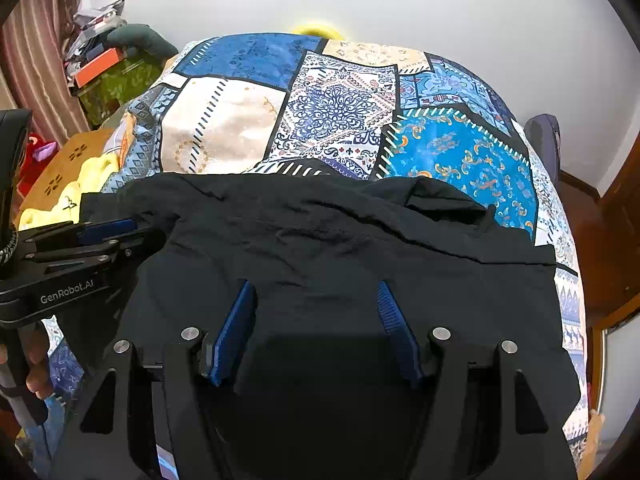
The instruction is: Fold large clothes
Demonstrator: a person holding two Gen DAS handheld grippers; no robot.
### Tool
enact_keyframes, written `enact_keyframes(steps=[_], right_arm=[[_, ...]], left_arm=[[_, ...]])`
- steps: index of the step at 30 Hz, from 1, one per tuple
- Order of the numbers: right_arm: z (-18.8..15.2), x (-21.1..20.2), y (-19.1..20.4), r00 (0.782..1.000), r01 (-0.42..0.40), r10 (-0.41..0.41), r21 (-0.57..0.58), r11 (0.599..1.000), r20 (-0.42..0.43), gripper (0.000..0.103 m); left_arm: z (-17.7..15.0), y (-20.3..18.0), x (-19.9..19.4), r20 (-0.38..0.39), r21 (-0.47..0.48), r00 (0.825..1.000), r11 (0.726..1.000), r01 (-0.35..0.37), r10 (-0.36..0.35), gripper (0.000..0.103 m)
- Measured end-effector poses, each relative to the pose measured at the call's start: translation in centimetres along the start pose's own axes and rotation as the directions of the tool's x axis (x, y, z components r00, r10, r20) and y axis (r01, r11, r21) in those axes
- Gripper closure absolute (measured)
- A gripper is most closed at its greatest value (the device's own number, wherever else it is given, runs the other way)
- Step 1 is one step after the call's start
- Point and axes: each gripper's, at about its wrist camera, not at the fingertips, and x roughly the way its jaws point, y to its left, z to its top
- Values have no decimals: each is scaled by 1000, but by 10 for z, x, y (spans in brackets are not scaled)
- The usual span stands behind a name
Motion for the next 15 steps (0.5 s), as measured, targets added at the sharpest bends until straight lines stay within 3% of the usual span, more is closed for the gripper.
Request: enact_keyframes(steps=[5,11,15], right_arm=[[-2,-8,2,1000,10,-10,-3,1000,-15,42],[-10,-26,5,999,40,-41,-39,998,-8,35],[-16,-38,5,999,38,-38,-33,999,-17,34]], left_arm=[[-4,4,-9,1,-1,1000,1000,15,-15,57],[-28,18,-34,28,-25,999,999,-44,45,27],[-42,29,-55,39,-71,996,994,-82,85,22]])
